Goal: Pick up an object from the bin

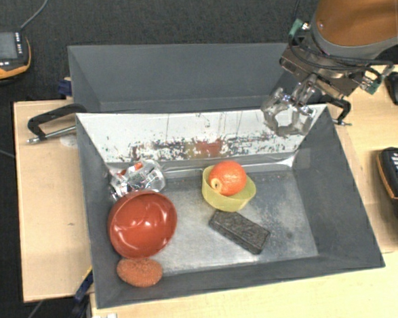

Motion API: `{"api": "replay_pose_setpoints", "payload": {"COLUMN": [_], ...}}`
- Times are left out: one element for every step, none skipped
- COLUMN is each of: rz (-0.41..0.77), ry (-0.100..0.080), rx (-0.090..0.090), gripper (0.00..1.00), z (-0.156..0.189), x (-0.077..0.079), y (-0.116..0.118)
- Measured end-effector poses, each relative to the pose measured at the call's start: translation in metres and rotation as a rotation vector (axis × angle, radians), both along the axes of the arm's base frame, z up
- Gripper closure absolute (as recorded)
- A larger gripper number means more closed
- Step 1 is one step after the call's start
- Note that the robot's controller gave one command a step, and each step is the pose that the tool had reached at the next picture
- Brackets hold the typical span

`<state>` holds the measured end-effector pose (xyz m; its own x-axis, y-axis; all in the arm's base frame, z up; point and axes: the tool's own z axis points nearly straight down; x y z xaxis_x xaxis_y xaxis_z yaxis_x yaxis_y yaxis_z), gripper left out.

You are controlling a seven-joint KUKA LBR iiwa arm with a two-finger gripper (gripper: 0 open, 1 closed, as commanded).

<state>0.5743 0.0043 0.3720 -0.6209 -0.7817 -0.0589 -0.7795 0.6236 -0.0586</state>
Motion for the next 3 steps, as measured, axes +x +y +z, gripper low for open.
{"api": "replay_pose_setpoints", "payload": {"rz": [0.344,0.512,0.863], "ry": [-0.007,-0.016,-0.020], "rx": [-0.029,-0.038,-0.067], "gripper": [1.00,1.00,1.00], "z": [0.000,-0.020,-0.089], "x": [-0.031,0.007,-0.037], "y": [-0.026,0.047,0.050]}}
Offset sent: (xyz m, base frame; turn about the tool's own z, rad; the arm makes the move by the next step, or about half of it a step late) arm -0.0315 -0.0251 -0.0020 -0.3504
